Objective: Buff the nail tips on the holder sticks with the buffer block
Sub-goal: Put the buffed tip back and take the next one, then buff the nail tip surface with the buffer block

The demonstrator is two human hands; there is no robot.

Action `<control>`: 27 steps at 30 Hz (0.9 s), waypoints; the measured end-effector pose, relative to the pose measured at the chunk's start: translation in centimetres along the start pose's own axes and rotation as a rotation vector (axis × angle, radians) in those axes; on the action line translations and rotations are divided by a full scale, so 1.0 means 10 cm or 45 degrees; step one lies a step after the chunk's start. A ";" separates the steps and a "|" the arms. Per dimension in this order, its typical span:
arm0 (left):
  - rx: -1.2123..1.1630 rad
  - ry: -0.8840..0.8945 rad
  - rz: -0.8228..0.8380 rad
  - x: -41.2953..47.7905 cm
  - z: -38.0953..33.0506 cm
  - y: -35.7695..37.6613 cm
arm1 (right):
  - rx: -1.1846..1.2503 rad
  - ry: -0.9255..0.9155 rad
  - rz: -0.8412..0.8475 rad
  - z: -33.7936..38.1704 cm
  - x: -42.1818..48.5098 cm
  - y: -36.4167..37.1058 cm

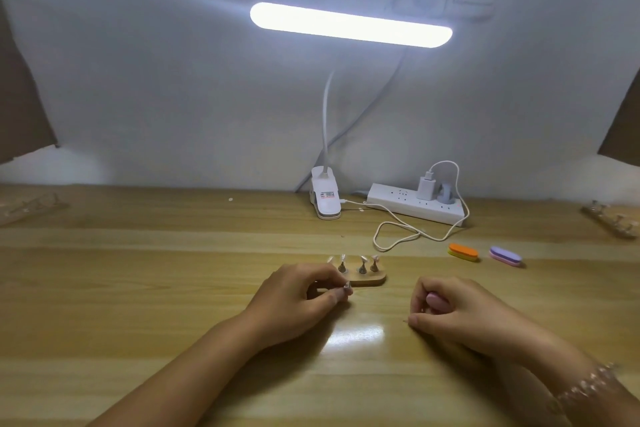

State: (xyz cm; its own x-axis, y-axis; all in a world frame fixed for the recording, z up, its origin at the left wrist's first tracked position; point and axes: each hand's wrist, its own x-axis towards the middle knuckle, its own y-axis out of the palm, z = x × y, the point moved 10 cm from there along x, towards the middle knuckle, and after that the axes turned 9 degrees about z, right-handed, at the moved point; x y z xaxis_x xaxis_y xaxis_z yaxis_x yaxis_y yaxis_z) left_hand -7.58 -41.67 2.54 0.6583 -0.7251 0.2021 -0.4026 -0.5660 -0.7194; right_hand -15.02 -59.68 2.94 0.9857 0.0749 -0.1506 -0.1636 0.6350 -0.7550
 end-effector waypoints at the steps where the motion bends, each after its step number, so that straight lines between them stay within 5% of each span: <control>1: 0.023 0.002 0.025 0.00 -0.02 0.01 | -0.016 -0.025 -0.072 0.04 0.00 -0.02; 12: -0.351 0.197 0.147 0.00 -0.35 0.20 | -0.410 -0.490 -0.734 0.76 -0.27 0.02; 21: -0.424 0.166 0.090 -0.02 -0.32 0.18 | -0.497 -0.594 -0.720 0.85 -0.31 0.10; 27: -0.352 0.151 0.066 0.00 -0.27 0.17 | -0.032 -0.574 -0.607 0.69 -0.19 0.09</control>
State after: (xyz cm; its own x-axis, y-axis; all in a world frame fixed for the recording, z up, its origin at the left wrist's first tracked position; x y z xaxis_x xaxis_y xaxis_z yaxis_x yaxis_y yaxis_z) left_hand -9.95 -43.63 3.10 0.5598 -0.7876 0.2575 -0.6025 -0.6003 -0.5260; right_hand -16.73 -53.93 6.99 0.8695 0.1076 0.4821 0.2998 0.6607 -0.6882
